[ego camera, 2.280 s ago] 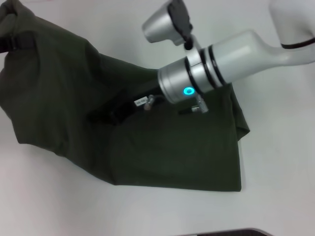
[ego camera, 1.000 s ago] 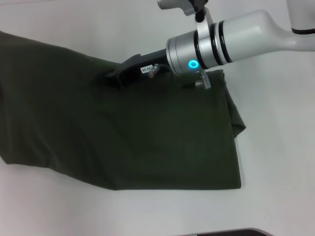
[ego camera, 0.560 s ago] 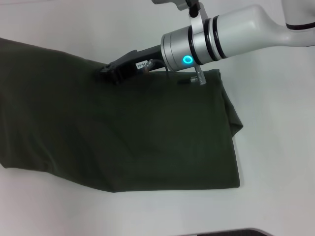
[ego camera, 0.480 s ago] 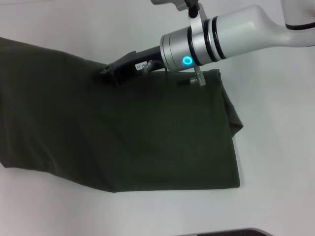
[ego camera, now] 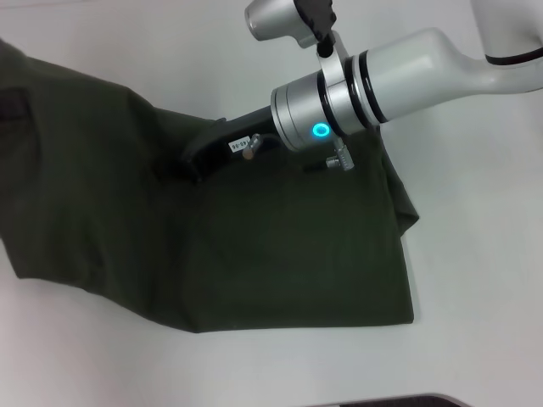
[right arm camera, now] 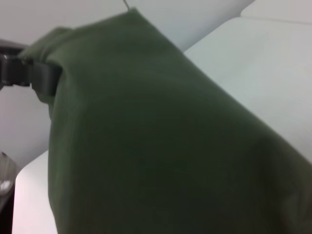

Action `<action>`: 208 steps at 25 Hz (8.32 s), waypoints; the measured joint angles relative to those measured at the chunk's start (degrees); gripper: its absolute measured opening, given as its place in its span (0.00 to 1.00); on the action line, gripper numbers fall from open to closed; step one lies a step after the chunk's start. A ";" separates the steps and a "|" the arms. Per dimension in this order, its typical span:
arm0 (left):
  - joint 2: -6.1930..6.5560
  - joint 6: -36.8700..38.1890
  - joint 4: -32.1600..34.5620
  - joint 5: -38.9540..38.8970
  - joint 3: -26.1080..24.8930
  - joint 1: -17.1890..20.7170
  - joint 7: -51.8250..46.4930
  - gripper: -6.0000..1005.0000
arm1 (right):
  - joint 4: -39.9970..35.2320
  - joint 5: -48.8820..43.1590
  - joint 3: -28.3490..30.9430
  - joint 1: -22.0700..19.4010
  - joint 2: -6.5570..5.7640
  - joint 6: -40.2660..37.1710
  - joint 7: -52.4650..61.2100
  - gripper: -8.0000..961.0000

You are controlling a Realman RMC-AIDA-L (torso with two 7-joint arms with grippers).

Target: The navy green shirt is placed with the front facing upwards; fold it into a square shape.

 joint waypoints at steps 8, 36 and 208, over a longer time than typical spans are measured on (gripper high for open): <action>-1.24 -0.09 -3.81 -5.32 4.27 -2.01 0.03 0.11 | 0.69 0.23 -0.22 -0.77 -0.04 0.22 -0.05 0.05; -6.29 -4.04 -16.22 -9.43 9.57 -8.44 1.85 0.11 | -0.59 0.48 2.43 -6.80 -0.74 -3.01 -3.06 0.05; -7.41 -14.30 -23.60 -23.33 10.03 2.06 30.91 0.91 | -44.28 -11.71 -7.33 -18.80 -3.53 -32.96 38.14 0.59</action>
